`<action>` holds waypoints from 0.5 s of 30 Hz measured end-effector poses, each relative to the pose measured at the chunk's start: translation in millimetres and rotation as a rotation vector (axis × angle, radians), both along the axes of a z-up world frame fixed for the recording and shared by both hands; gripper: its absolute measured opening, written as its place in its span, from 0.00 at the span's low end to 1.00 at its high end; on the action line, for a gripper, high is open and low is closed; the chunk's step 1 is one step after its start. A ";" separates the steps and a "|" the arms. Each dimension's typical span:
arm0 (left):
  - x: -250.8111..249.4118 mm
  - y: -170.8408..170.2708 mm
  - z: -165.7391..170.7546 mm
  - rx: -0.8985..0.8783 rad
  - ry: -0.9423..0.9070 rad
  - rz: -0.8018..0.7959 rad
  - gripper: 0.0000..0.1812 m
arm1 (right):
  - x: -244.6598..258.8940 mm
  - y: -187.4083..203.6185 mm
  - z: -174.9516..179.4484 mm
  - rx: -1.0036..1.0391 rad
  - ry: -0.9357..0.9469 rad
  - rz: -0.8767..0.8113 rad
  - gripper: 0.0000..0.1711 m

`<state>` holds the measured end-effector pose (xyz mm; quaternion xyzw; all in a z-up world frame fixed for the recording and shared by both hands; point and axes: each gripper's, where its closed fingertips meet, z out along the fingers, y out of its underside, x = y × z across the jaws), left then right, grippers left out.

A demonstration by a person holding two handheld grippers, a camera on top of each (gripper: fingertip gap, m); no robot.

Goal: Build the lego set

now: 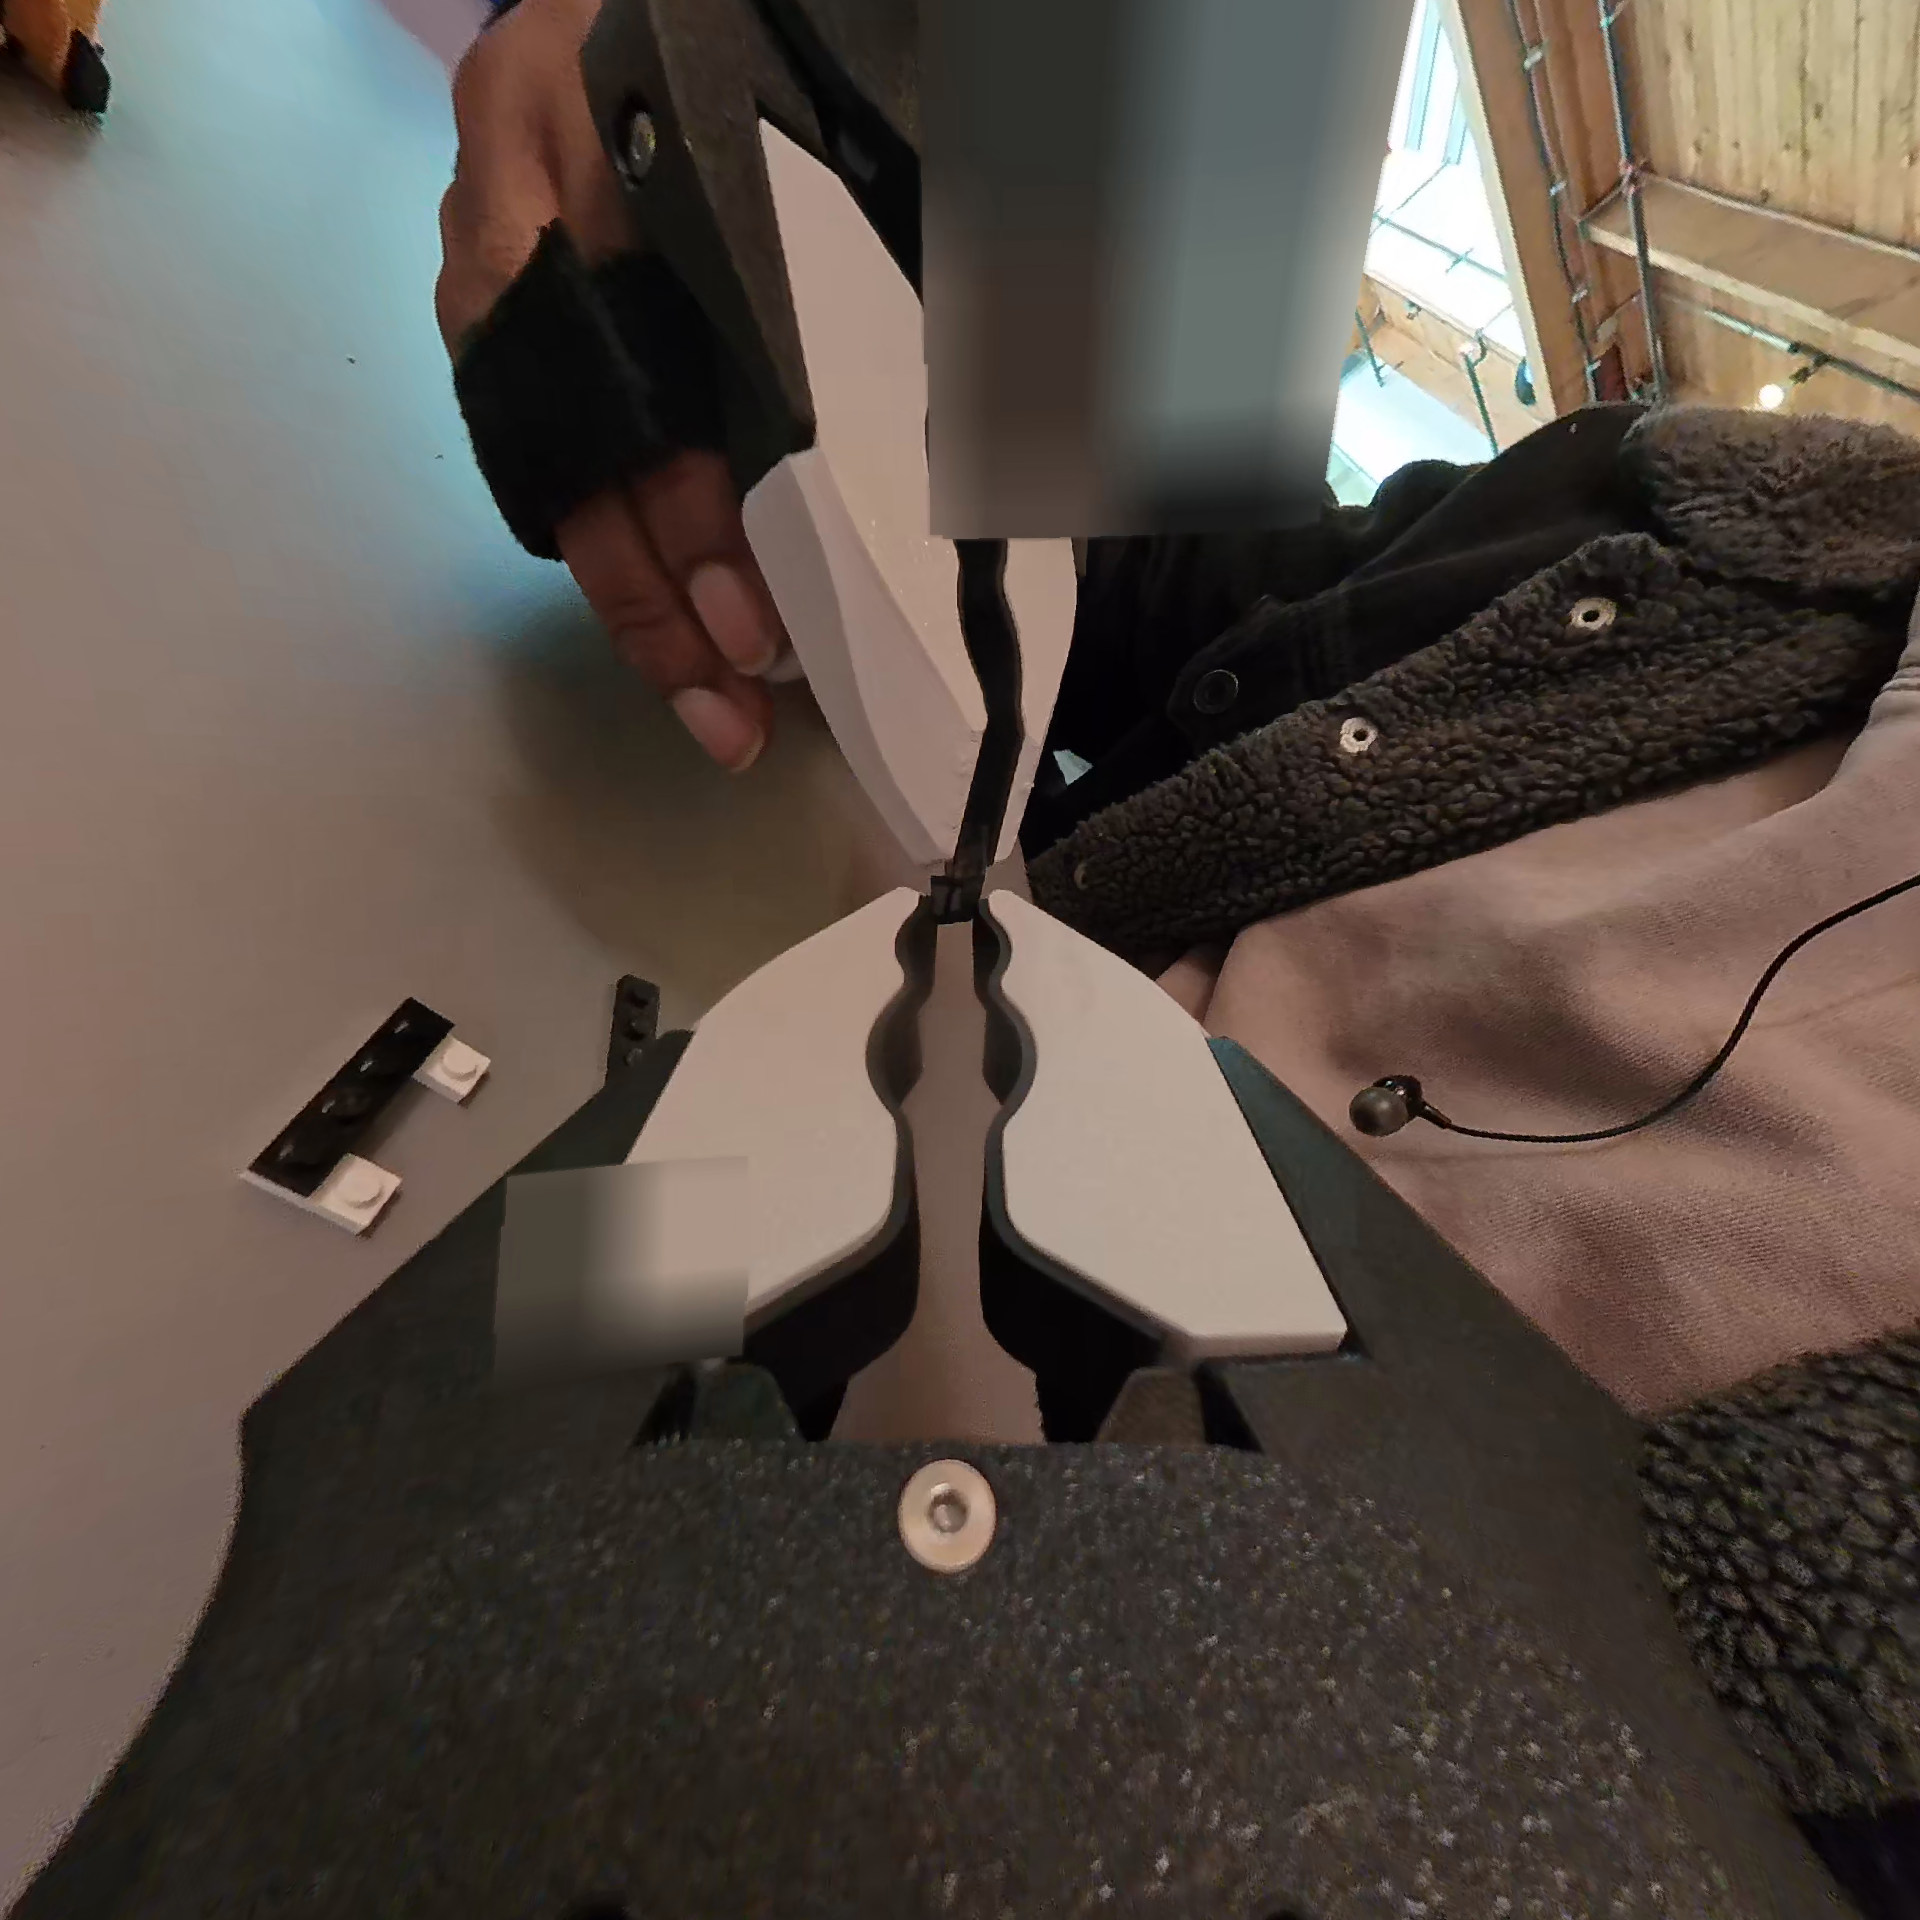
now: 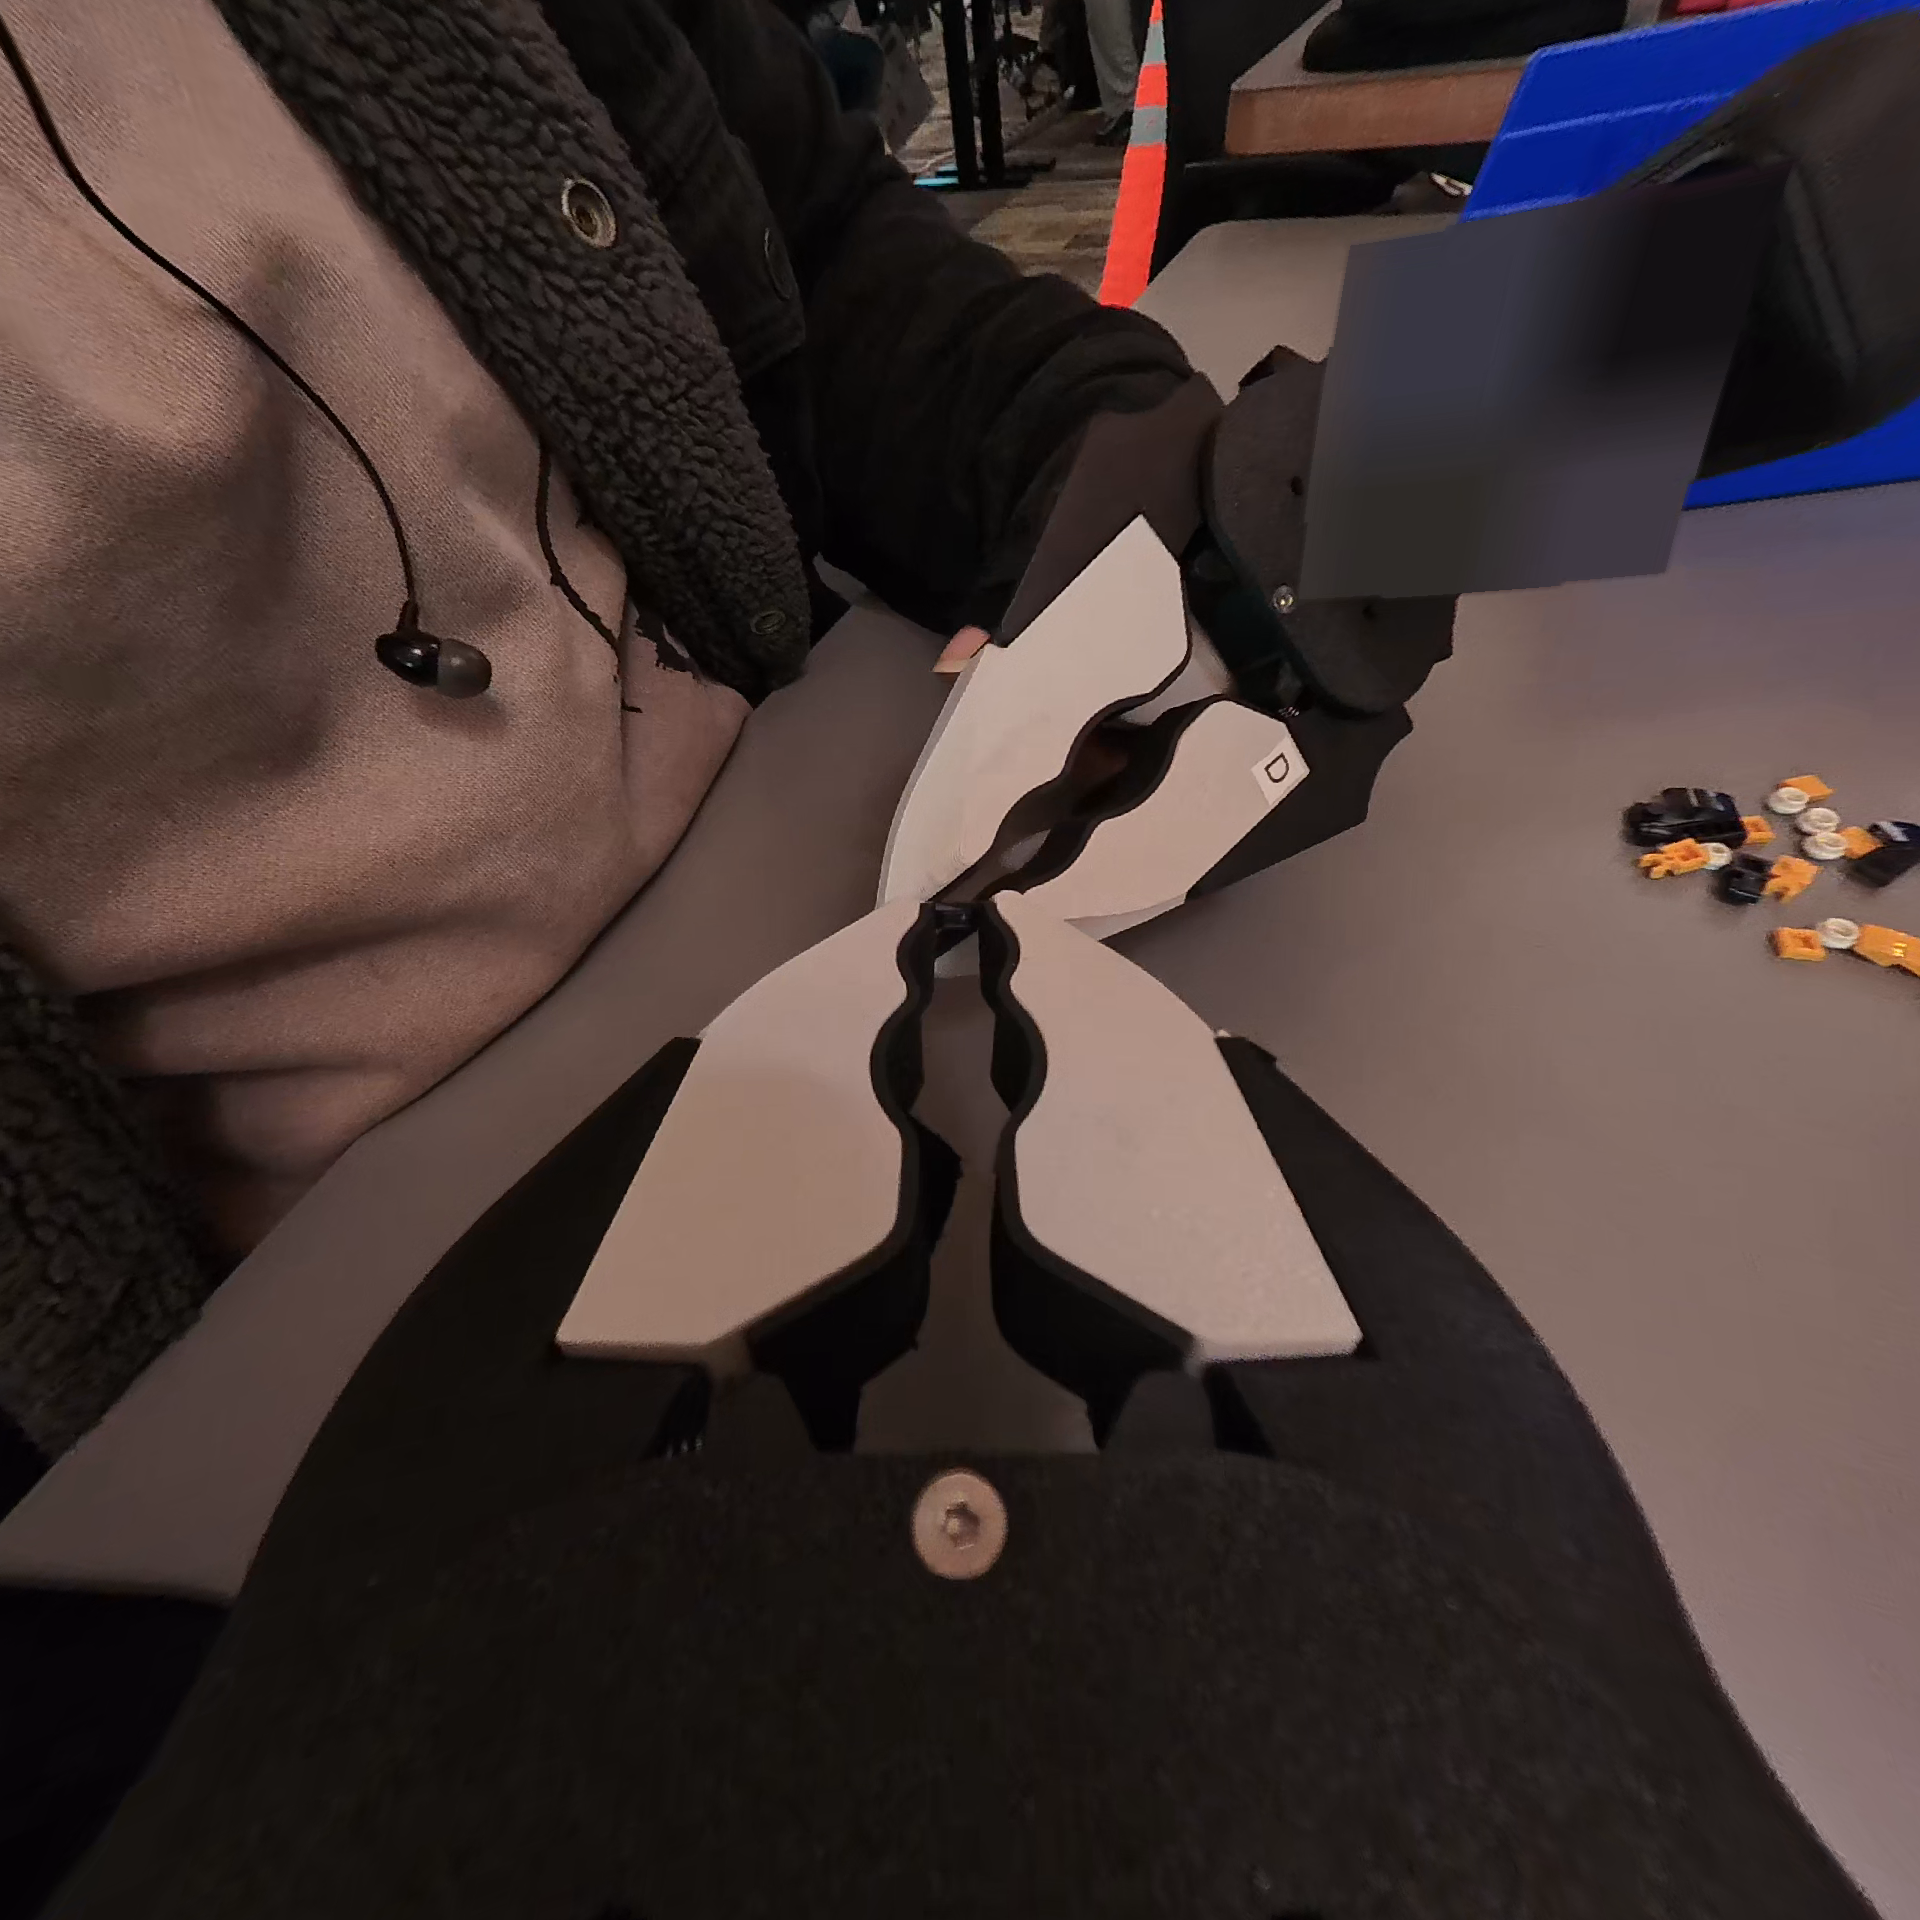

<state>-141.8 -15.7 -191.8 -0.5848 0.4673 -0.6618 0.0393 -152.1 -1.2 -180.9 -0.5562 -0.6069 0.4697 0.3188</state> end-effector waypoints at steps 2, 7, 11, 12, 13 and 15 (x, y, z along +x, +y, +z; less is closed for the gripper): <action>0.2 3.4 1.9 -0.012 -0.007 0.017 0.03 | 0.2 3.4 1.9 0.012 0.009 -0.020 0.05; 0.9 13.4 8.2 -0.045 -0.034 0.068 0.03 | 0.2 13.5 7.5 0.039 0.038 -0.081 0.05; 1.2 22.0 10.7 -0.055 -0.045 0.113 0.03 | 0.3 22.8 10.1 0.053 0.053 -0.137 0.05; 1.2 24.1 11.3 -0.058 -0.048 0.124 0.03 | 0.2 25.1 10.7 0.056 0.057 -0.151 0.05; 1.3 26.2 11.9 -0.060 -0.051 0.136 0.03 | 0.3 27.3 11.3 0.060 0.059 -0.165 0.05; 1.2 29.9 12.9 -0.063 -0.056 0.156 0.03 | 0.3 31.2 12.3 0.064 0.063 -0.190 0.06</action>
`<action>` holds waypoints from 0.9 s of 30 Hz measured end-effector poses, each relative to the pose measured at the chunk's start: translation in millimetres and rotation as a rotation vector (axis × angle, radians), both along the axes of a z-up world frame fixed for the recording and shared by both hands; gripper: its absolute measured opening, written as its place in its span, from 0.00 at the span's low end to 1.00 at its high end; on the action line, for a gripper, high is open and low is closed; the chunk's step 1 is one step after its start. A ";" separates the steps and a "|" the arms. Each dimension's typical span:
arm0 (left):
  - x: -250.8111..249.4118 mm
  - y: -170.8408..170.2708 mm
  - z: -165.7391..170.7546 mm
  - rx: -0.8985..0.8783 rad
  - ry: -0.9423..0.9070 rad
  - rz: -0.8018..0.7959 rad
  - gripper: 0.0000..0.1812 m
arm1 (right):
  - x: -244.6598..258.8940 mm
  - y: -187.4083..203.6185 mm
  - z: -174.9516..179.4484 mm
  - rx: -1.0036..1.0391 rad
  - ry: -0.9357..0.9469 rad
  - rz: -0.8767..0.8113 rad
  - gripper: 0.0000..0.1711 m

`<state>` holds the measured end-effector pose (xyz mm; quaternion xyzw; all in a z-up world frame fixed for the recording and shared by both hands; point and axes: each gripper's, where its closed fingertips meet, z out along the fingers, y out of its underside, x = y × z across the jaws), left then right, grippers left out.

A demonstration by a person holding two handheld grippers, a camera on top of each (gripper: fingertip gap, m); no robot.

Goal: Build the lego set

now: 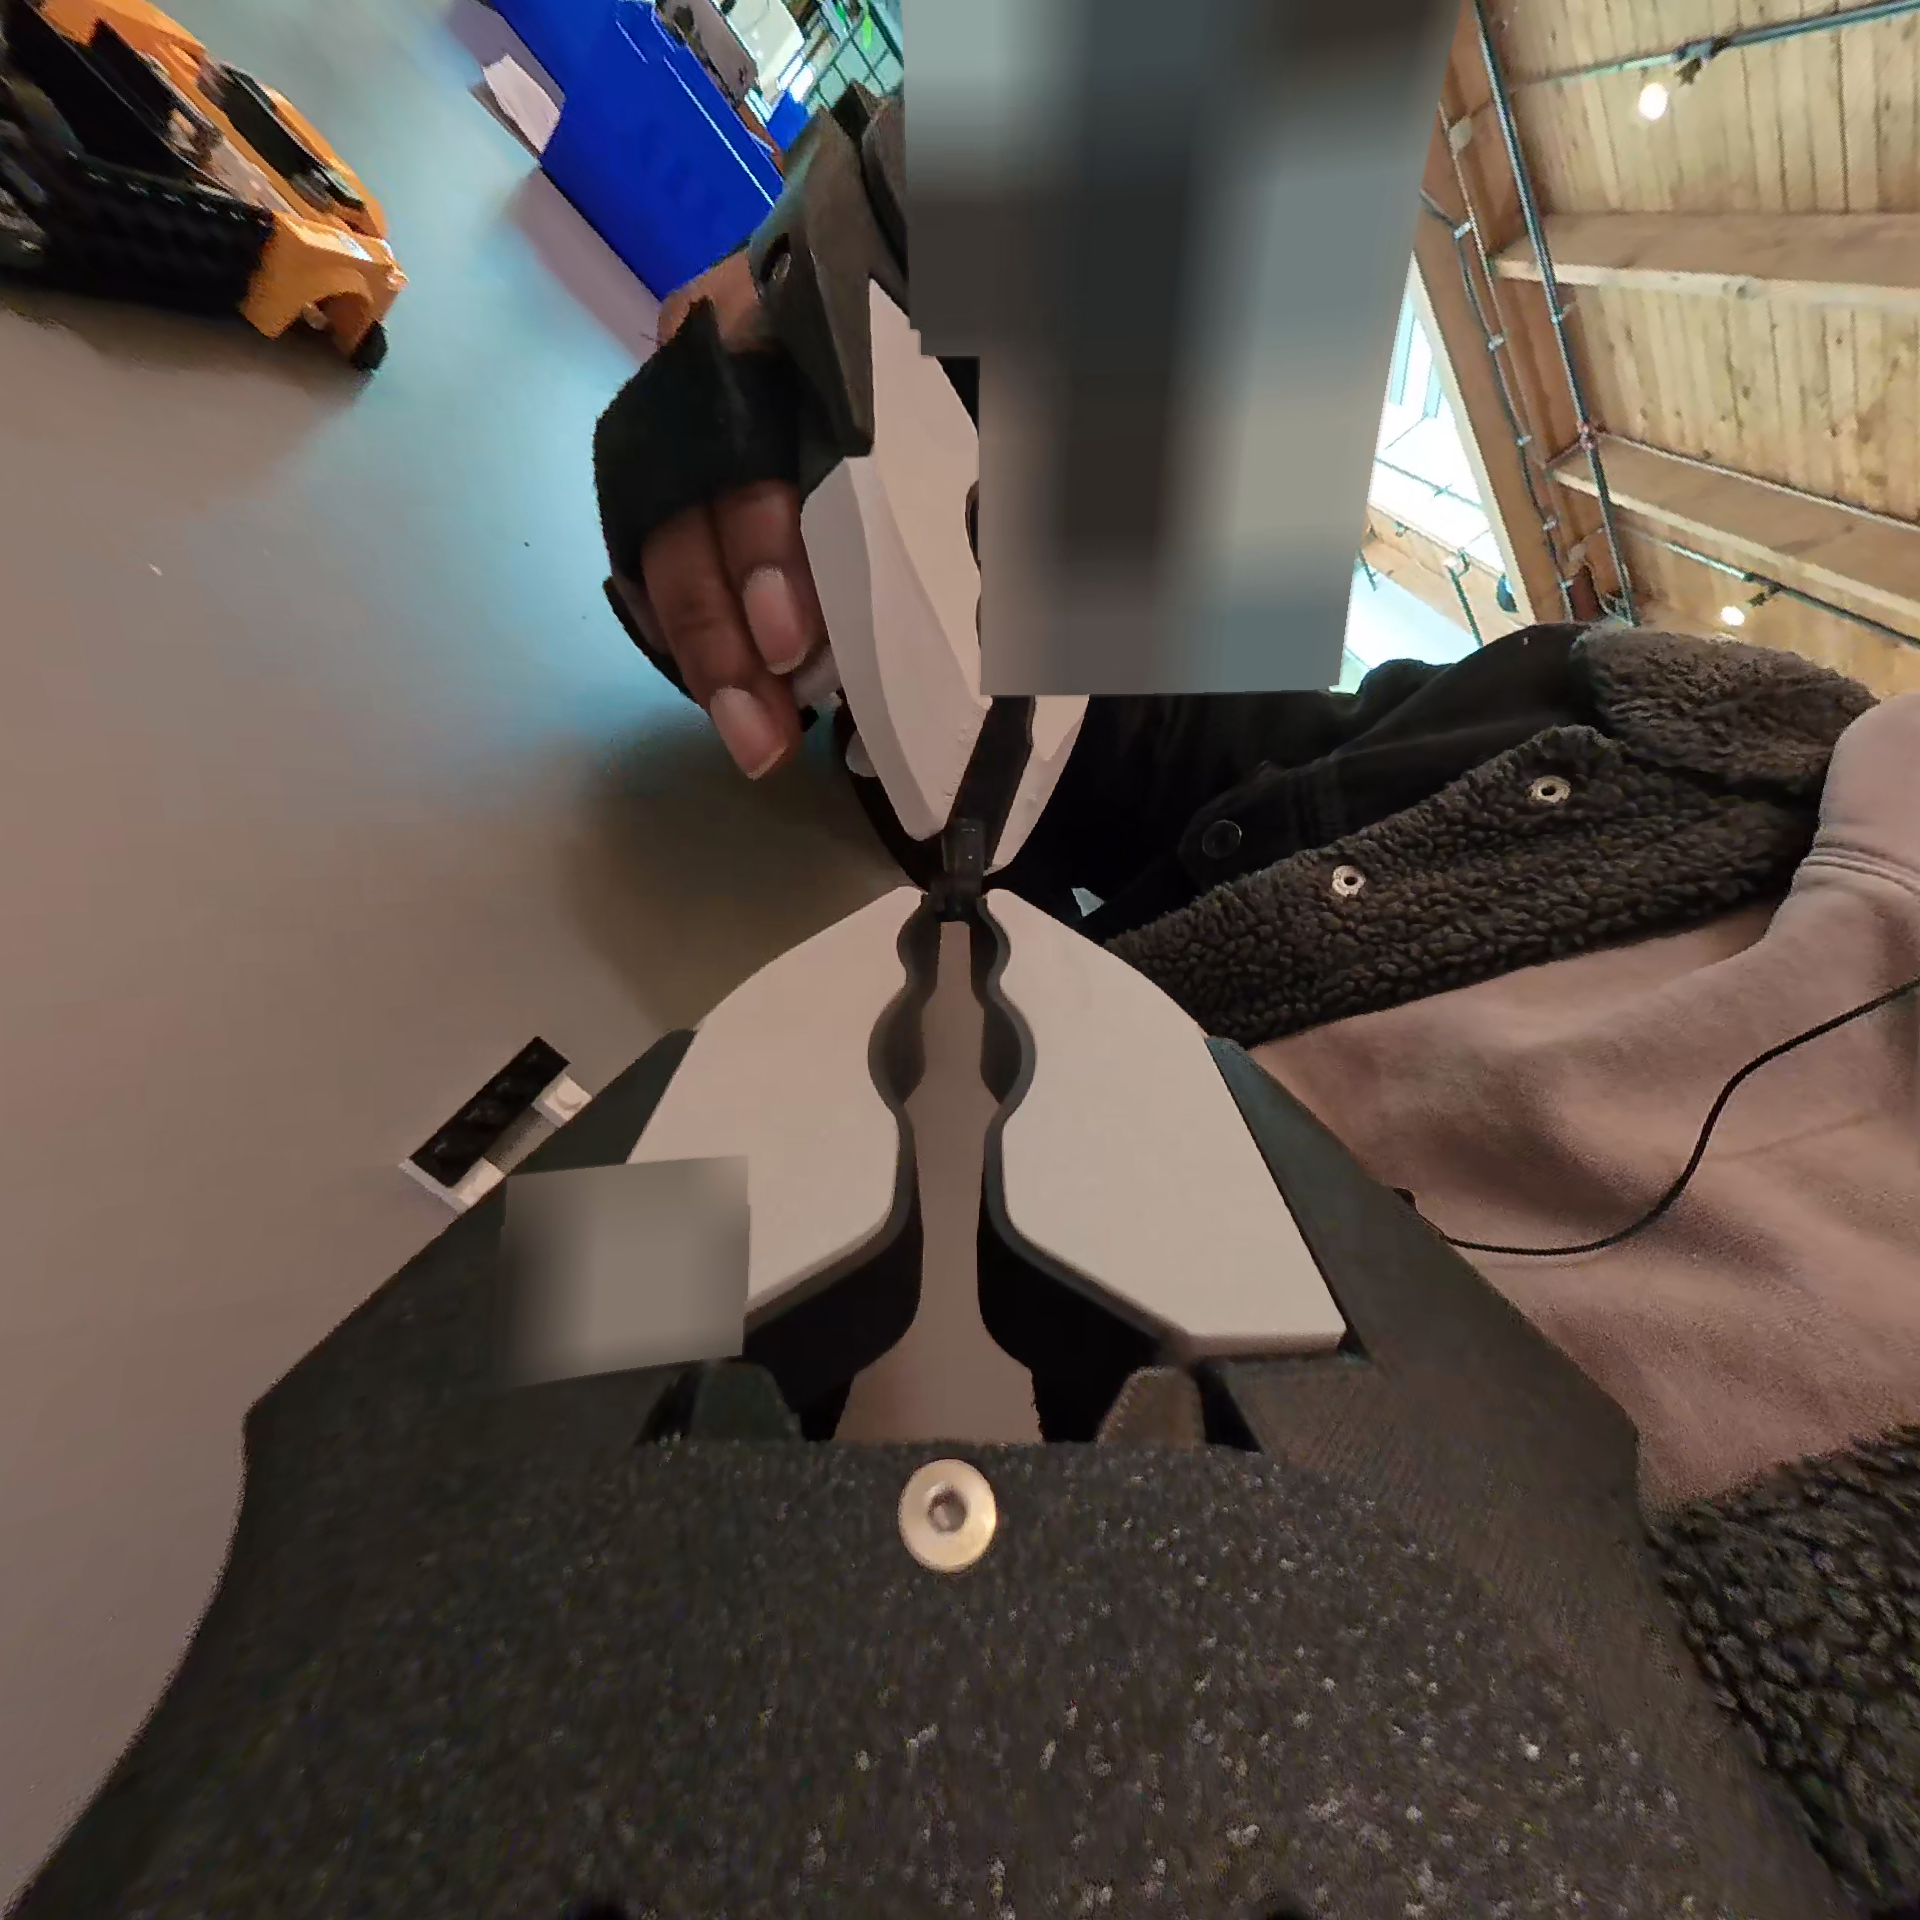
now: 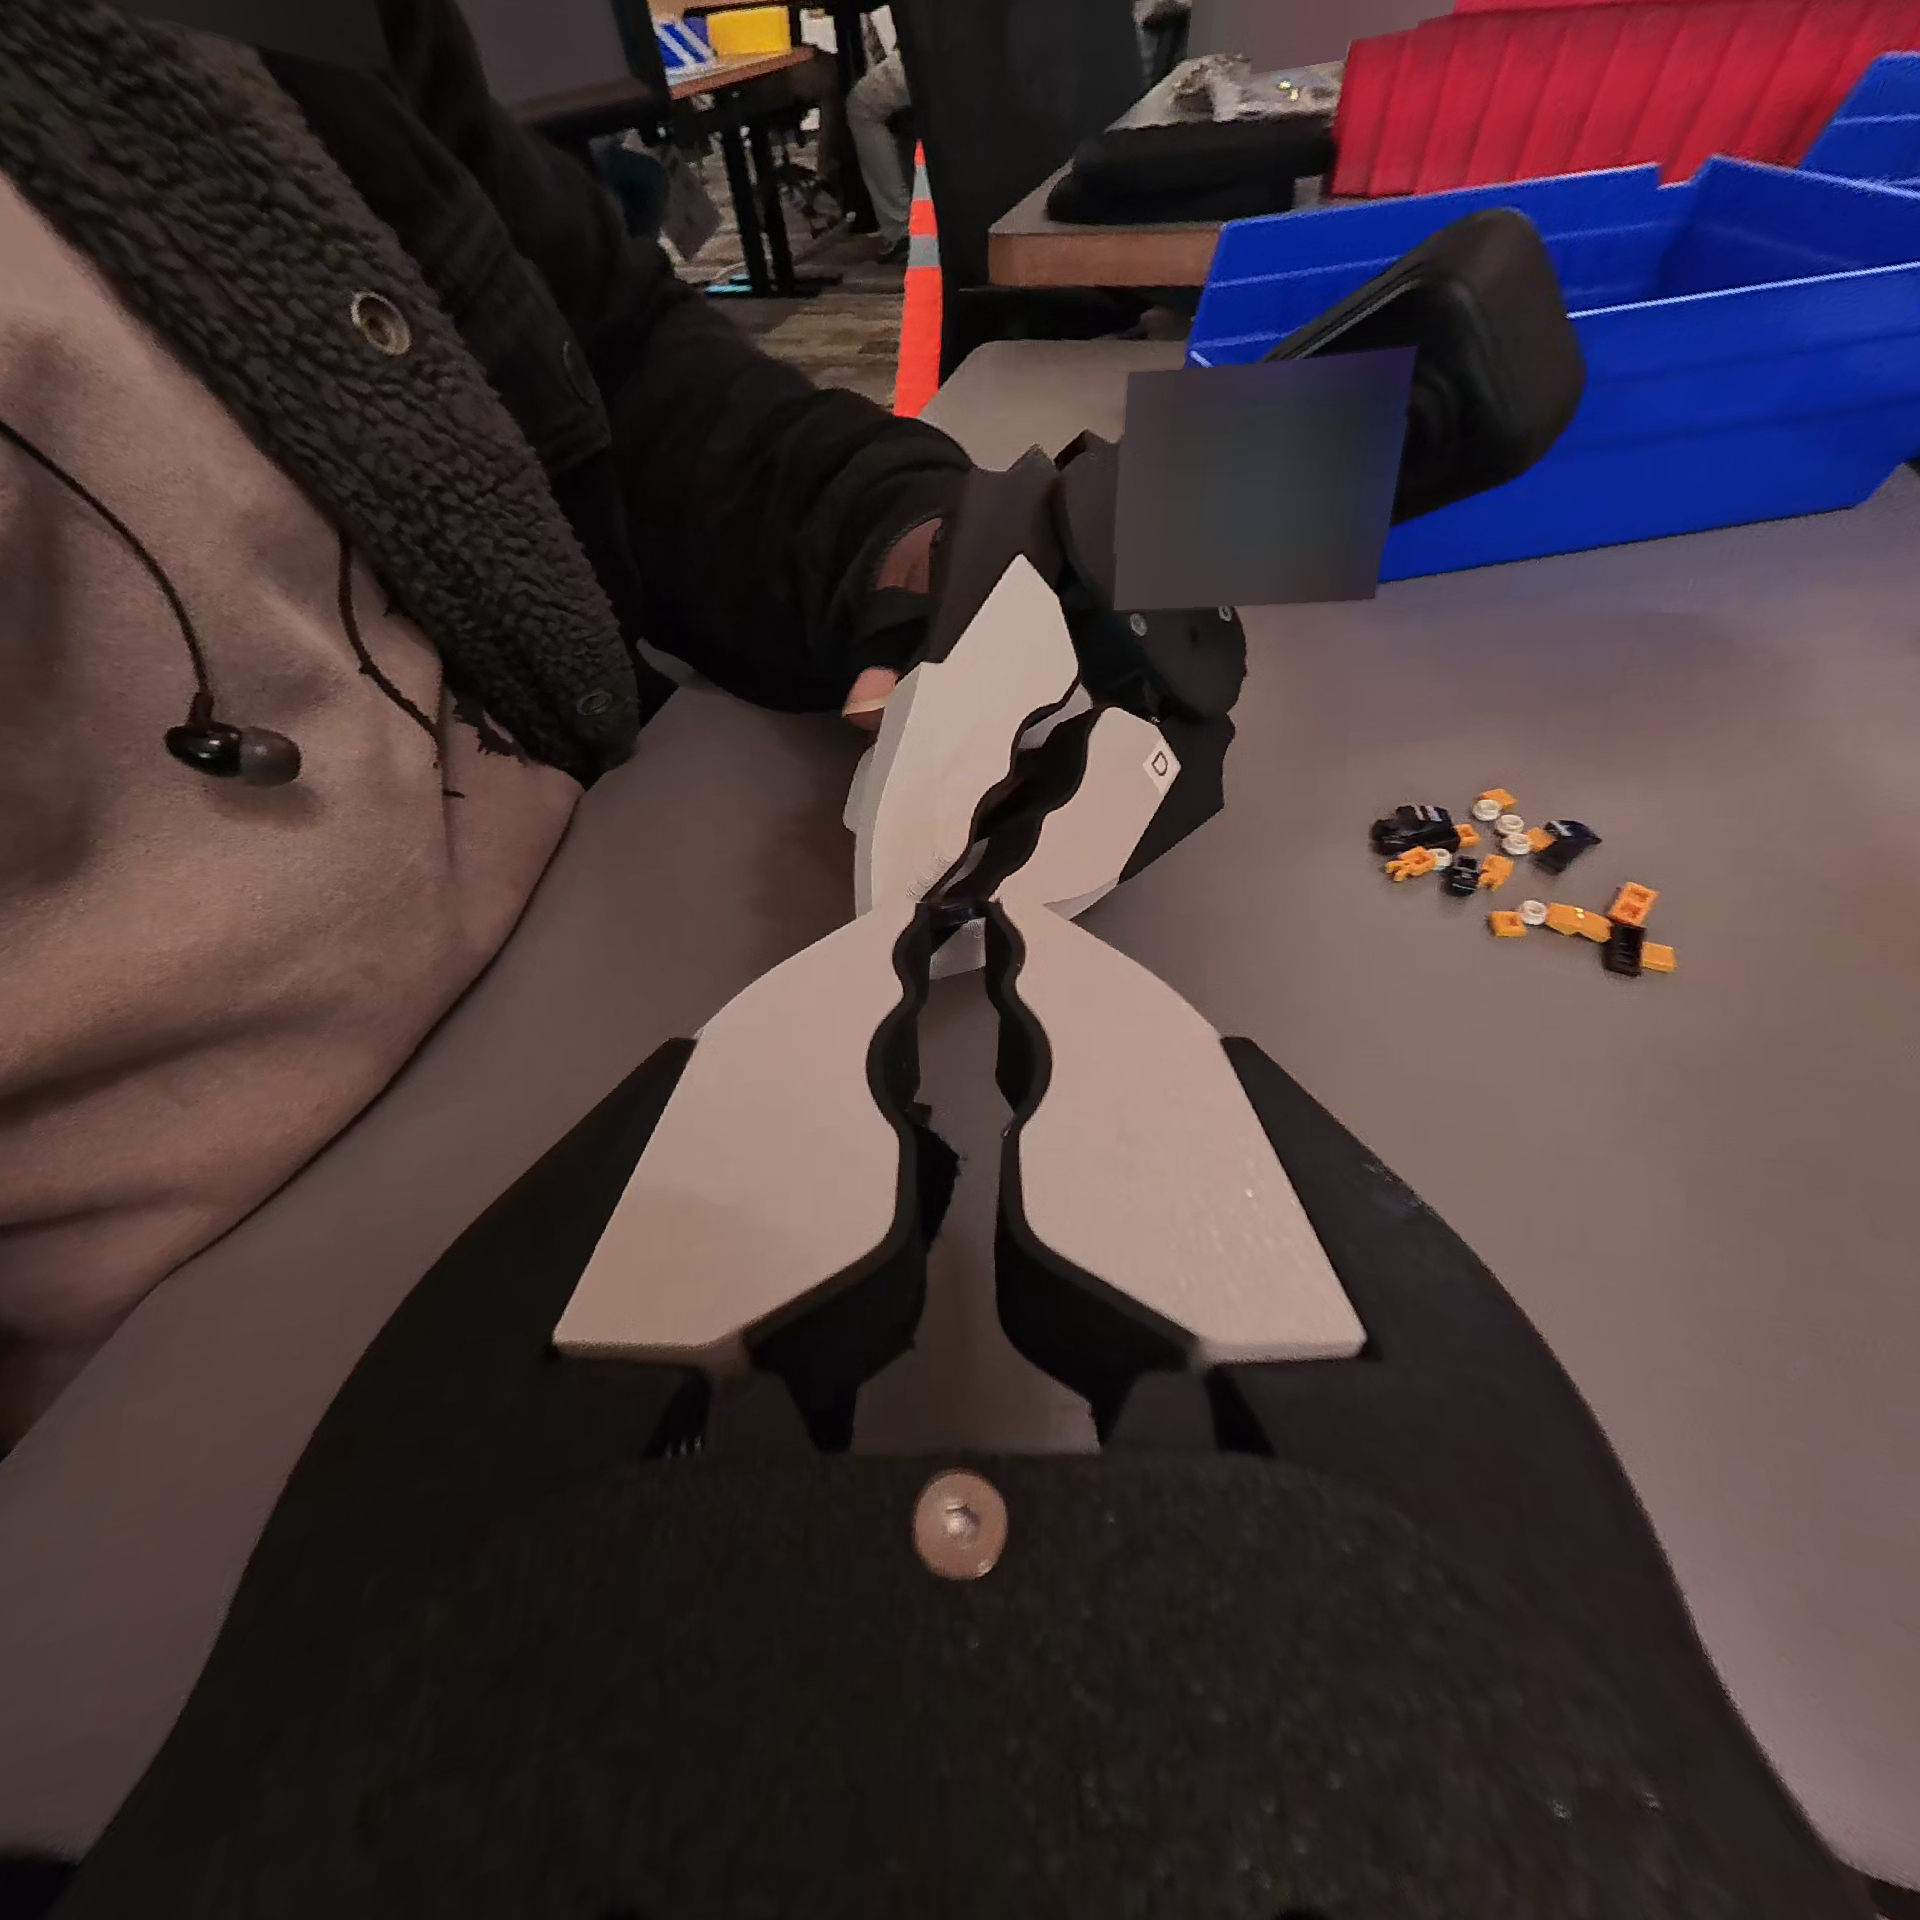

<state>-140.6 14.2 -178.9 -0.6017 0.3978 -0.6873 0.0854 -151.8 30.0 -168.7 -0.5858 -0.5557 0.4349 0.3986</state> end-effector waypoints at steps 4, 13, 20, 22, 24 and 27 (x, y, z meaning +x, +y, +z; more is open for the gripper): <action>0.0 7.5 0.8 -0.002 -0.005 0.041 0.03 | -0.7 7.4 0.7 0.004 0.008 -0.050 0.06; -1.0 19.6 2.3 -0.011 -0.013 0.107 0.03 | -2.7 19.1 1.9 0.023 0.017 -0.141 0.06; -2.2 26.3 4.1 -0.028 -0.022 0.141 0.03 | -3.8 25.4 3.3 0.060 0.020 -0.195 0.06; -2.4 28.7 3.8 -0.030 -0.022 0.155 0.03 | -4.0 27.7 3.2 0.079 0.013 -0.215 0.05; -2.7 31.0 4.3 -0.032 -0.025 0.168 0.03 | -4.1 29.9 3.8 0.093 0.012 -0.233 0.05; -3.0 34.7 4.3 -0.028 -0.025 0.189 0.03 | -3.7 32.7 5.0 0.107 0.013 -0.255 0.06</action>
